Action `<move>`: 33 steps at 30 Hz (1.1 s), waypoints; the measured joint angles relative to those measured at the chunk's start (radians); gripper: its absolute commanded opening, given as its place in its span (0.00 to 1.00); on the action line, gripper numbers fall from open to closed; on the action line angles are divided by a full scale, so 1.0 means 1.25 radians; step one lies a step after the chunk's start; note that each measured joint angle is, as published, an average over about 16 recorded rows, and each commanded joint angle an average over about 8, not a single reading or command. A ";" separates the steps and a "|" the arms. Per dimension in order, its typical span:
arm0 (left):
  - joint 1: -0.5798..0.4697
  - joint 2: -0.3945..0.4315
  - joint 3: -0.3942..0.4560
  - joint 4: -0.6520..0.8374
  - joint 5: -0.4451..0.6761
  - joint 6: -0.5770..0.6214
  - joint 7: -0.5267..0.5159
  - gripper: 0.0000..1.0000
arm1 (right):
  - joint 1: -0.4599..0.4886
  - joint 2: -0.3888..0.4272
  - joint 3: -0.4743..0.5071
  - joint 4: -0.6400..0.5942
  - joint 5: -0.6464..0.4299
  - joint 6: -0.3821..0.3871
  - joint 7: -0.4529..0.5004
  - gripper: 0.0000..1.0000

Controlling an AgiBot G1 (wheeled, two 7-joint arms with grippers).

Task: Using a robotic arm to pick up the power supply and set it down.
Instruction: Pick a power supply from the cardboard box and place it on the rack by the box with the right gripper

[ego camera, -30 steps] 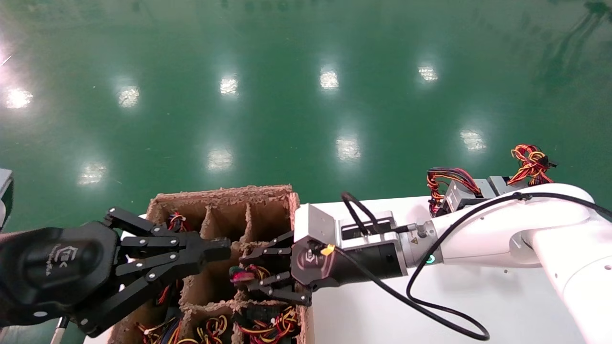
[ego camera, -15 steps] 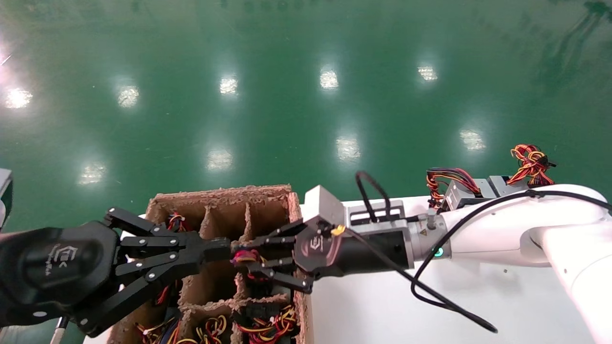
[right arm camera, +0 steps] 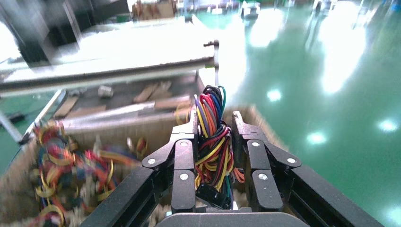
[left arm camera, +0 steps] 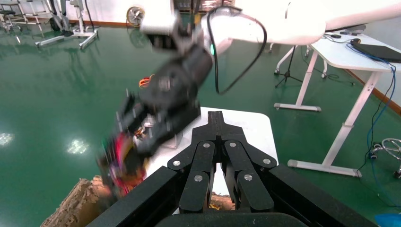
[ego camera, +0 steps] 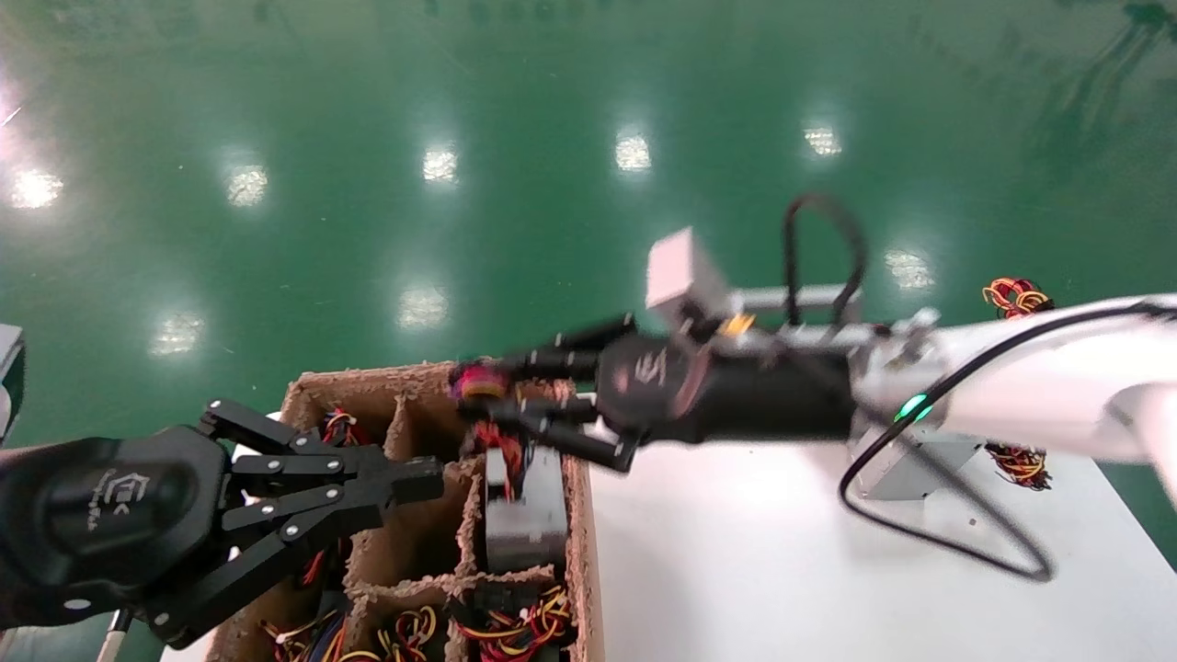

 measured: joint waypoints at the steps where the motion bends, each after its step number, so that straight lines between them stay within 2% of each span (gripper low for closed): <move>1: 0.000 0.000 0.000 0.000 0.000 0.000 0.000 0.00 | 0.005 0.009 0.002 0.016 0.010 0.002 0.009 0.00; 9: 0.000 0.000 0.000 0.000 0.000 0.000 0.000 0.00 | 0.048 0.089 0.029 0.138 0.076 0.041 0.062 0.00; 18: 0.000 0.000 0.000 0.000 0.000 0.000 0.000 0.00 | 0.083 0.214 0.085 0.259 0.099 0.157 0.092 0.00; 24: 0.000 0.000 0.000 0.000 0.000 0.000 0.000 0.00 | 0.079 0.349 0.116 0.351 0.073 0.264 0.123 0.00; 33: 0.000 0.000 0.000 0.000 0.000 0.000 0.000 0.00 | 0.022 0.615 0.136 0.495 -0.008 0.429 0.219 0.00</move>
